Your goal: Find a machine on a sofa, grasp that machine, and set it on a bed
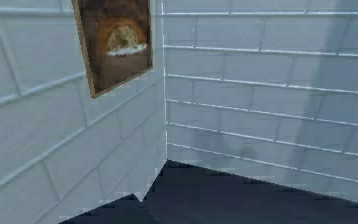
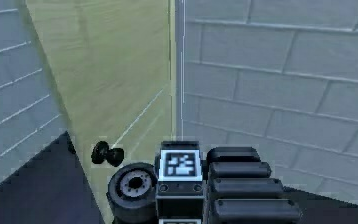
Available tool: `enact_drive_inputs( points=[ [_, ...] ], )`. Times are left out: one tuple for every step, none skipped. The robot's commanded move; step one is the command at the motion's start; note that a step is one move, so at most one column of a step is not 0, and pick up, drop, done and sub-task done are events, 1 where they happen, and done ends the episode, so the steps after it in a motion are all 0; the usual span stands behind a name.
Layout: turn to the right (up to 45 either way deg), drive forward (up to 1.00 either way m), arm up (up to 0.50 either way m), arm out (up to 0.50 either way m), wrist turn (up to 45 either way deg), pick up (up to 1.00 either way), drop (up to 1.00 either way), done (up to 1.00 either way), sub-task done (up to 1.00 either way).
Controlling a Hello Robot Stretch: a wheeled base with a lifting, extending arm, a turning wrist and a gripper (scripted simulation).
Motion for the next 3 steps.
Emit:
enact_drive_inputs(
  points=[
    [-21.0, 0.0, 0.0, 0.0, 0.0, 0.0, 0.0, 0.0, 0.0],
    [0.0, 0.1, 0.0, 0.0, 0.0, 0.0, 0.0, 0.0, 0.0],
    [33.0, 0.0, 0.0, 0.0, 0.0, 0.0, 0.0, 0.0, 0.0]
  ],
)
